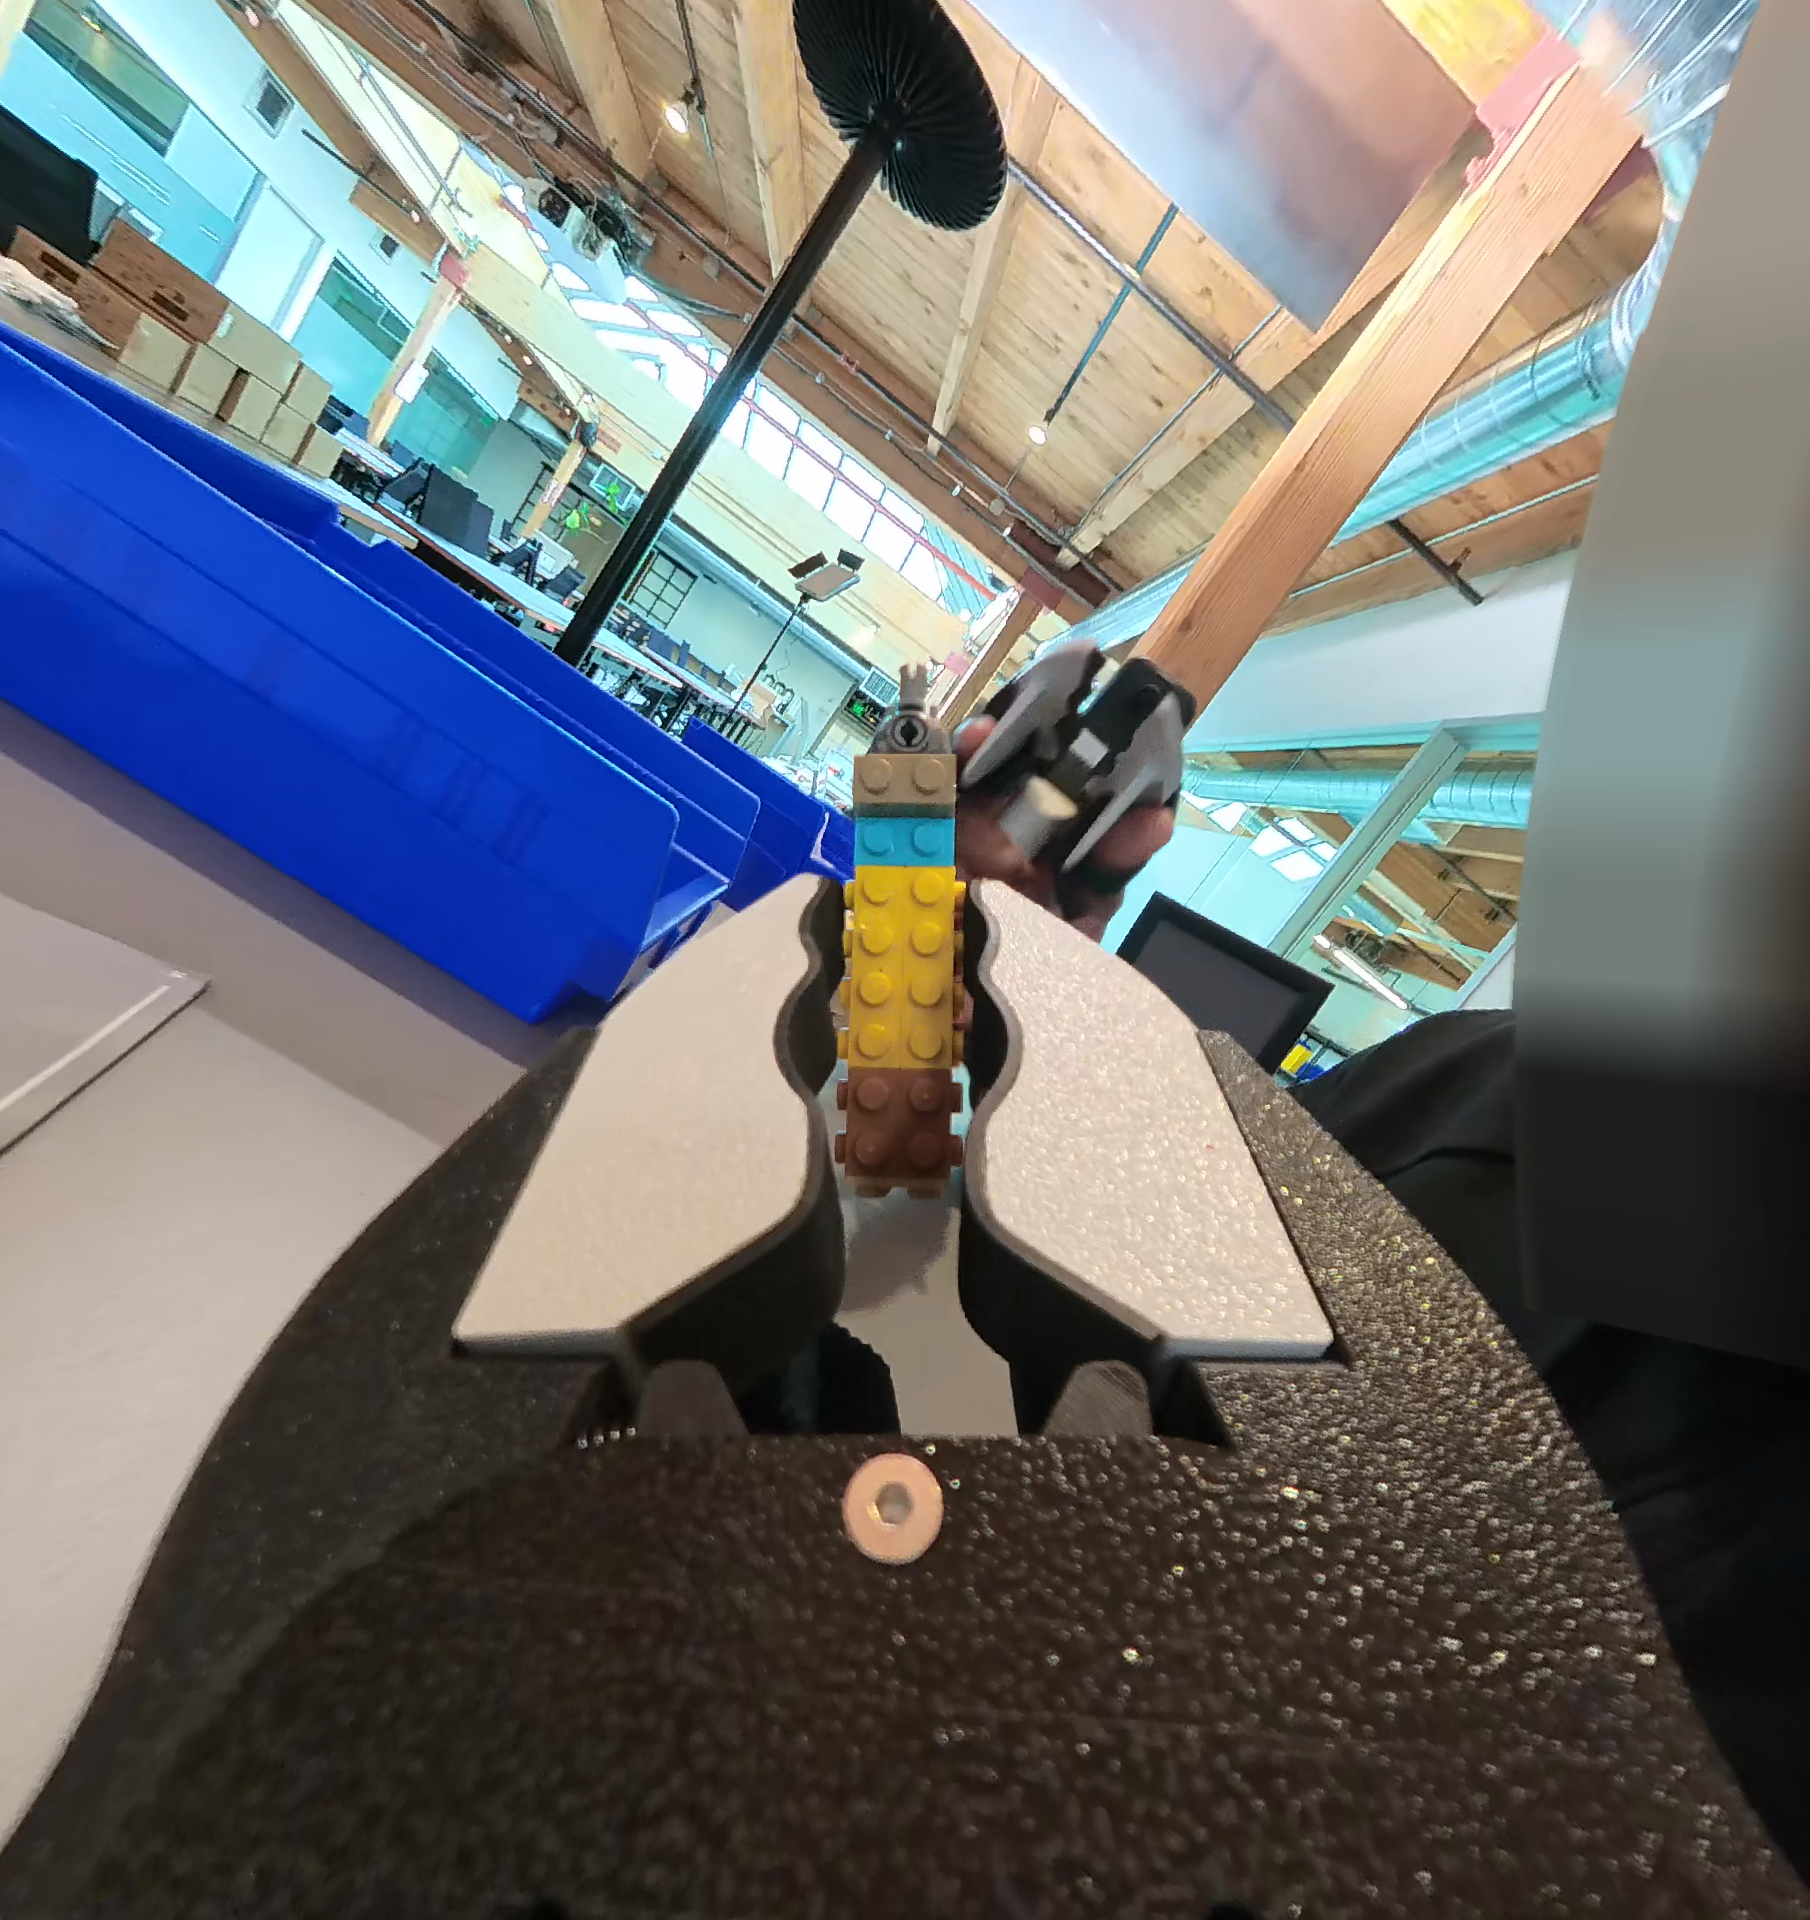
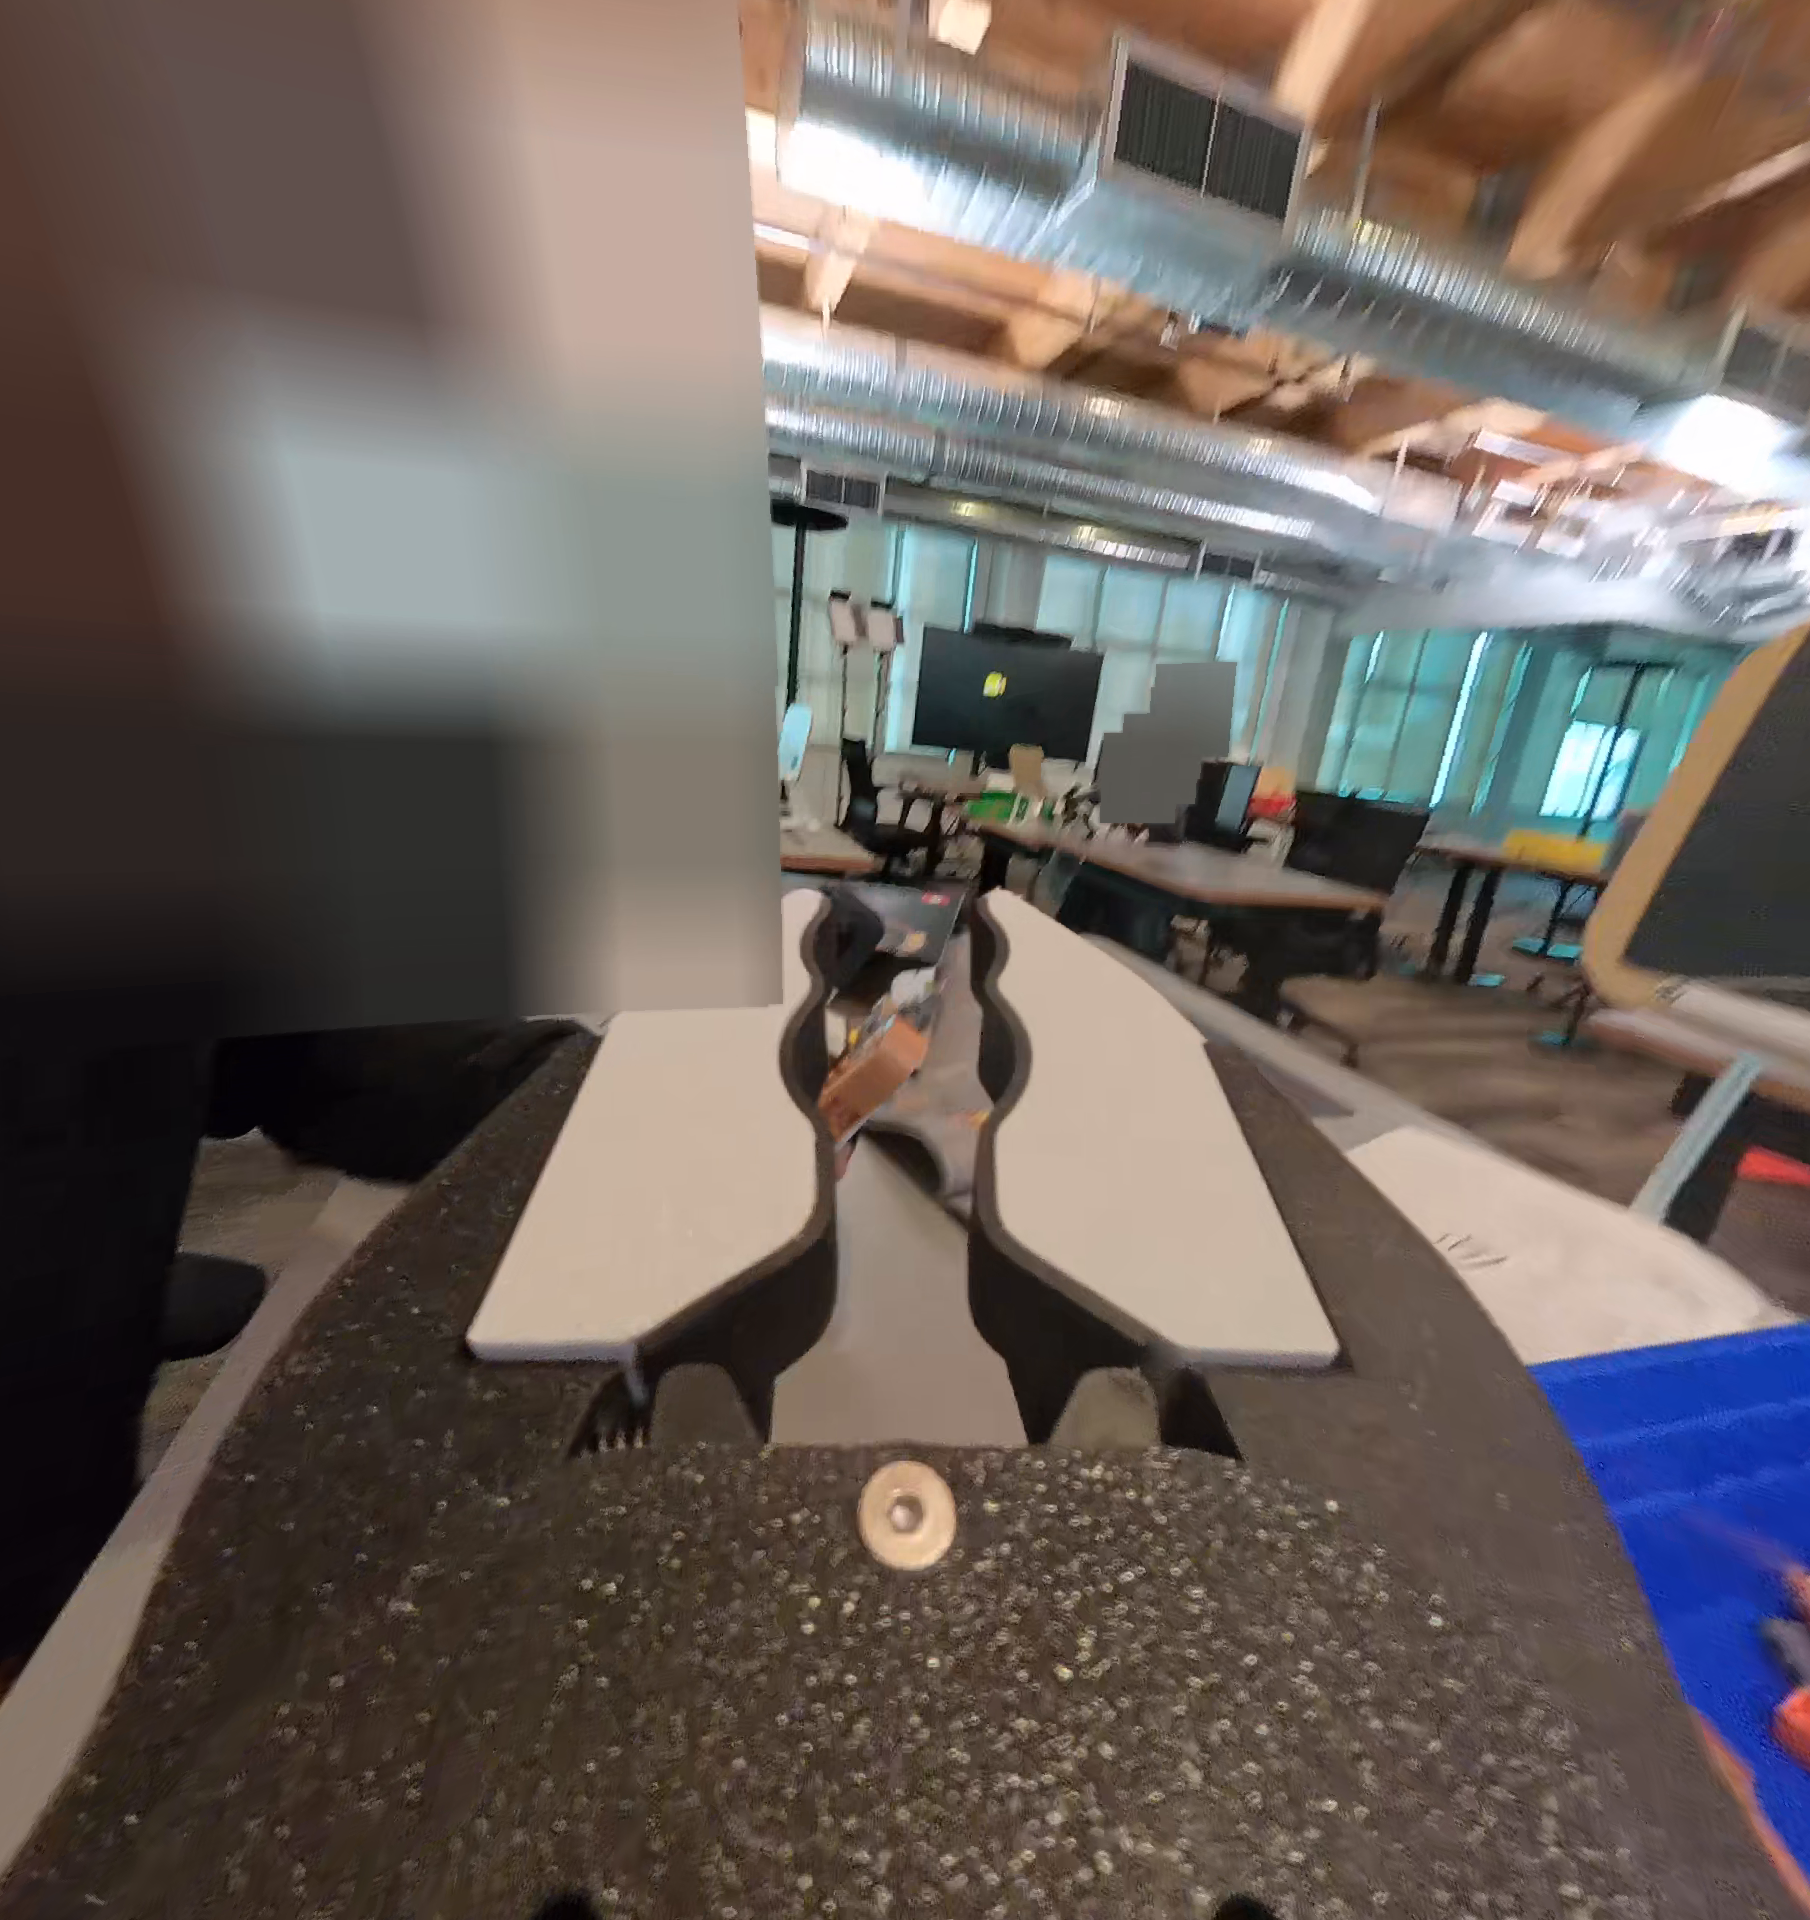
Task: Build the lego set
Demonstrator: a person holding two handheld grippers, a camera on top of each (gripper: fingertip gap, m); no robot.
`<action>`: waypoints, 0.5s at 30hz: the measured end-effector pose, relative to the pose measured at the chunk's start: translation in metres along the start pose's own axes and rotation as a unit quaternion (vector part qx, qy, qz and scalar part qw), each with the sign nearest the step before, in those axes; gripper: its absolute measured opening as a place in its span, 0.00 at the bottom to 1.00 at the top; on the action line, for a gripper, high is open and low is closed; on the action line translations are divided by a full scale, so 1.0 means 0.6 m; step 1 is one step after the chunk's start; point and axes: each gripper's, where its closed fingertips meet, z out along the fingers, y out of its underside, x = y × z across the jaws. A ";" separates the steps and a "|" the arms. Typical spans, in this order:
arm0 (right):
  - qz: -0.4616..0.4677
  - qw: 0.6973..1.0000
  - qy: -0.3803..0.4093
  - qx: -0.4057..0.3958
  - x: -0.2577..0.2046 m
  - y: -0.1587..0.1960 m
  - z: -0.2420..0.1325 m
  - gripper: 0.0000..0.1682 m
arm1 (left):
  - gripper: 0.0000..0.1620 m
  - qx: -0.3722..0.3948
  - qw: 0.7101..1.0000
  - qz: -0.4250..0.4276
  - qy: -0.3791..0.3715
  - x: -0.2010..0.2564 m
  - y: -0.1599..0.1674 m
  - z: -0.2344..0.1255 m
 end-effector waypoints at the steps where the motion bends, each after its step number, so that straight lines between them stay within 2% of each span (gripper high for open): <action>1: -0.012 1.000 0.005 0.012 0.002 -0.012 -0.007 0.14 | 0.13 -0.002 1.000 0.001 0.000 0.000 0.002 0.001; 7: -0.018 0.999 0.042 -0.010 0.030 -0.011 -0.023 0.14 | 0.13 -0.010 1.000 0.009 -0.002 0.000 0.006 0.003; 15: -0.058 0.975 0.117 -0.181 0.073 0.033 -0.085 0.17 | 0.13 -0.074 0.992 0.095 -0.030 -0.005 0.029 0.009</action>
